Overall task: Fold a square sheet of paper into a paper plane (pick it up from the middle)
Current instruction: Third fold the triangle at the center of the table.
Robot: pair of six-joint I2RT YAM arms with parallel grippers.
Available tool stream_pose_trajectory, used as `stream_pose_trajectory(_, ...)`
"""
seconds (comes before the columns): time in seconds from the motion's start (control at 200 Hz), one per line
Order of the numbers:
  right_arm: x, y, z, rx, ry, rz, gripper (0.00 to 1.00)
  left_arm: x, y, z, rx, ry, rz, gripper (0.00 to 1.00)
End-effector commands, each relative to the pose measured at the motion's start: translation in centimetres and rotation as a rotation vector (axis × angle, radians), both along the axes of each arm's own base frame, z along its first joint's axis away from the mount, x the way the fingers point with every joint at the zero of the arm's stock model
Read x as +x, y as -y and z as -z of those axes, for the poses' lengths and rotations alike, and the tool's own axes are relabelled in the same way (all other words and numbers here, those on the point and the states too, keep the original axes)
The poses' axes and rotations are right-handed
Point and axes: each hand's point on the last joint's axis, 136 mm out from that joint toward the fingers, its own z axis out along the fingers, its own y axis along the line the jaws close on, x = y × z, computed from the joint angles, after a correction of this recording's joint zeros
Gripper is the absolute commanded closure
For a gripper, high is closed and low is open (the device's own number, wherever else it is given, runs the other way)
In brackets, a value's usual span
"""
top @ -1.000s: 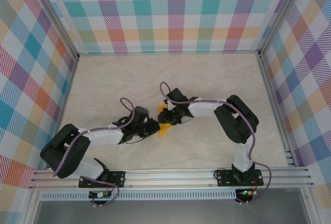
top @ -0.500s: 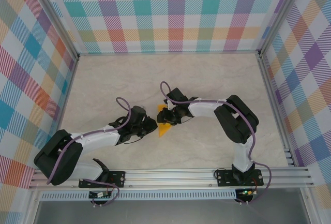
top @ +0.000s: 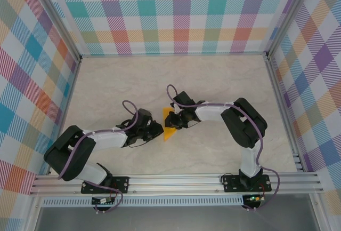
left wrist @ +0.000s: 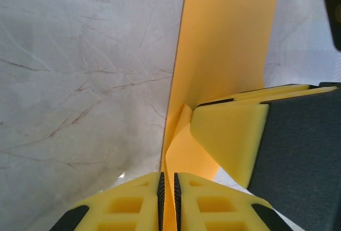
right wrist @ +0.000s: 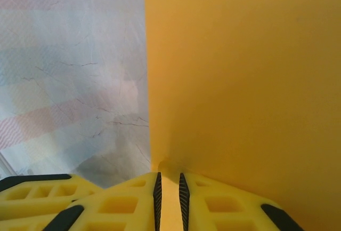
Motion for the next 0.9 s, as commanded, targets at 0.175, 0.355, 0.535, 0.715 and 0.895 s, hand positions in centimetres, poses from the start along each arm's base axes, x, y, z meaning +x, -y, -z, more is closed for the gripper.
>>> stream_pose_trajectory(0.175,-0.5,1.6,1.0,-0.051,-0.017,0.023,0.84,1.9,1.2,-0.8,-0.051,0.026,-0.001,0.85)
stream_pose_trajectory(0.355,-0.5,1.8,1.1,-0.050,-0.022,0.024,0.94,2.4,1.2,-1.2,-0.050,0.038,-0.004,0.86)
stream_pose_trajectory(0.535,-0.6,1.7,1.3,-0.049,-0.033,0.023,1.00,2.8,1.6,-1.0,-0.044,0.037,0.004,0.88)
stream_pose_trajectory(0.715,-0.6,1.7,1.3,-0.047,-0.032,0.025,1.00,2.9,1.2,0.1,0.000,0.016,-0.002,0.92)
stream_pose_trajectory(0.895,-0.6,1.6,1.3,-0.044,-0.037,0.026,1.00,3.0,0.6,1.0,0.048,0.005,-0.016,0.94)
